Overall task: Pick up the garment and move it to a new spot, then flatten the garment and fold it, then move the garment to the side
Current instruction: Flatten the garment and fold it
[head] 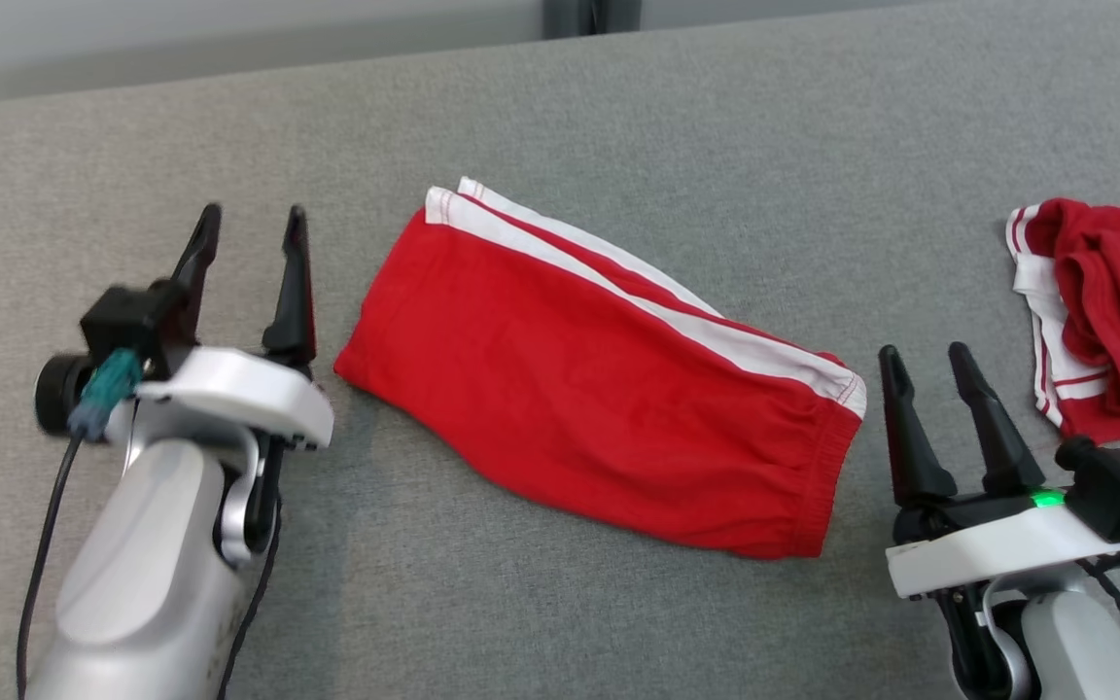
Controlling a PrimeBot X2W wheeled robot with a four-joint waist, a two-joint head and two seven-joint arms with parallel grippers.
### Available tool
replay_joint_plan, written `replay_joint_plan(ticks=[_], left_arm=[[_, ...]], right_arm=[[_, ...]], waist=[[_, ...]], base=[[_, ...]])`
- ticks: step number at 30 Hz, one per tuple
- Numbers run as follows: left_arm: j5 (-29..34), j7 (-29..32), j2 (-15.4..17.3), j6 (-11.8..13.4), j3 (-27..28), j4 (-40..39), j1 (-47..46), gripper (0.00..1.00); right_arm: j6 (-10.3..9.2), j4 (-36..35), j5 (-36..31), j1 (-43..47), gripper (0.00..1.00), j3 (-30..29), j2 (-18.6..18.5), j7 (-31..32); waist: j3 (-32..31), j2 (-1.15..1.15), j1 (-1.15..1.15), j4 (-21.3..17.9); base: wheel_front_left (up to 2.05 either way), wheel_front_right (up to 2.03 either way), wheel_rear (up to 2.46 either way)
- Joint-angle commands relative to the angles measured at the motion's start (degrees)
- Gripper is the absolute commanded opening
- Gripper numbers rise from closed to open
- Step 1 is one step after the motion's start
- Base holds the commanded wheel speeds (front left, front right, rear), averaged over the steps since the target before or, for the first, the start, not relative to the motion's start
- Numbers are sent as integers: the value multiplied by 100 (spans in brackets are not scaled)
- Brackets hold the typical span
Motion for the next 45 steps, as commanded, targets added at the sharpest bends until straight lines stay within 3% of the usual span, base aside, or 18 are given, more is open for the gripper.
replay_joint_plan(ticks=[1,6,13,20,30,38,45], left_arm=[[121,-23,38,123,134,-243,260,100],[459,-23,76,454,488,-1089,1247,100],[679,-23,170,725,581,-1583,2308,100],[709,145,262,802,499,-1850,2723,100],[745,310,346,791,390,-1942,2543,100],[857,502,324,468,104,-1715,1646,100],[576,1076,143,-256,-216,-551,618,100]], right_arm=[[1,-70,-109,66,100,-95,-47,34],[1,-280,-656,211,100,-377,-13,123],[1,-440,-1043,513,100,-619,43,295],[1,-574,-1159,758,100,-748,74,426],[1,-637,-1193,761,100,-796,92,510],[1,-718,-1167,612,100,-789,95,502],[1,-639,-1041,420,100,-605,94,429]], waist=[[-147,0,0,98],[-469,0,0,146],[-855,0,0,186],[-942,0,0,229],[-889,0,0,257],[-610,0,0,285],[-280,0,0,102]], base=[[0,0,0],[0,0,0],[0,0,0],[0,0,0],[0,0,0],[0,0,0],[0,0,0]])
